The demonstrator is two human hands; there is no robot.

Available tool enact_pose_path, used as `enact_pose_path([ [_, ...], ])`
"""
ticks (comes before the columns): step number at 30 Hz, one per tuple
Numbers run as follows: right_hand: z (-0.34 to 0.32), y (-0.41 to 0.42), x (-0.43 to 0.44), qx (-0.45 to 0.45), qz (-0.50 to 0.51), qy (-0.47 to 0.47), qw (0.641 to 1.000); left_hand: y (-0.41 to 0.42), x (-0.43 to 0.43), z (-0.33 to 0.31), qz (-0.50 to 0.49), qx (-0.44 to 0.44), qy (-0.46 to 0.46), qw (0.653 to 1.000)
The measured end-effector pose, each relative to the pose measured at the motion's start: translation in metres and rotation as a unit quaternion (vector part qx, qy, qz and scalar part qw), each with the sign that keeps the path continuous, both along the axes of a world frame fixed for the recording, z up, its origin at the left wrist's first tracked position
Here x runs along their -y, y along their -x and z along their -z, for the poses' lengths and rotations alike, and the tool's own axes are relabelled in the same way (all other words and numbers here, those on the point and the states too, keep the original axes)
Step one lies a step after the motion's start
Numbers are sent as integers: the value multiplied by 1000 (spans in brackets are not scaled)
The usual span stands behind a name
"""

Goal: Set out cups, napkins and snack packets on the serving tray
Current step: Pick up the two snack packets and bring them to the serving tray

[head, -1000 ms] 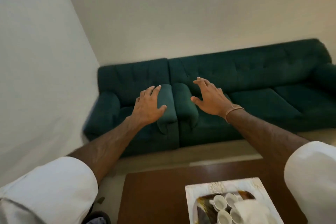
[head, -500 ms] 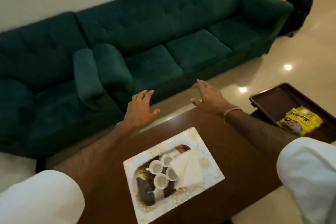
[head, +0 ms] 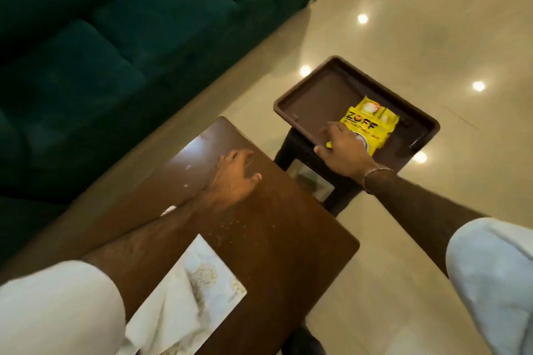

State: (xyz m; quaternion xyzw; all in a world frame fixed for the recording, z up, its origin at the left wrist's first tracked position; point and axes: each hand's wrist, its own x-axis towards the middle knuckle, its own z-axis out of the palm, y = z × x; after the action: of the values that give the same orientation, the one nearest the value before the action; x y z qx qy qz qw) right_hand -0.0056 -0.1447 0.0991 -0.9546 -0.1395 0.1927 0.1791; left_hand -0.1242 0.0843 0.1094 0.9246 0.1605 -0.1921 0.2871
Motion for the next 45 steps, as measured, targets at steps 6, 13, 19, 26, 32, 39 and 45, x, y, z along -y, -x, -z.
enact_pose_path([
  [6, 67, -31, 82, -28, 190, -18, 981, -120, 79, 51, 78, 3, 13, 997],
  [13, 121, -44, 100, -58, 379, -168, 908, -236, 154, 120, -5, 6, 128, 992],
  [19, 137, -67, 89, -104, 452, -234, 854, -298, 198, 150, -49, 13, 204, 978],
  [26, 140, -72, 106, -198, 515, -323, 769, -316, 214, 144, -83, -106, 231, 964],
  [32, 130, -71, 123, -274, 497, -377, 732, -310, 198, 133, -117, -175, 379, 901],
  [39, 100, -63, 120, -300, 472, -485, 672, -272, 138, 98, -208, -140, 542, 802],
  [45, 70, -50, 101, -335, 444, -546, 626, -214, 73, 64, -281, -78, 599, 746],
])
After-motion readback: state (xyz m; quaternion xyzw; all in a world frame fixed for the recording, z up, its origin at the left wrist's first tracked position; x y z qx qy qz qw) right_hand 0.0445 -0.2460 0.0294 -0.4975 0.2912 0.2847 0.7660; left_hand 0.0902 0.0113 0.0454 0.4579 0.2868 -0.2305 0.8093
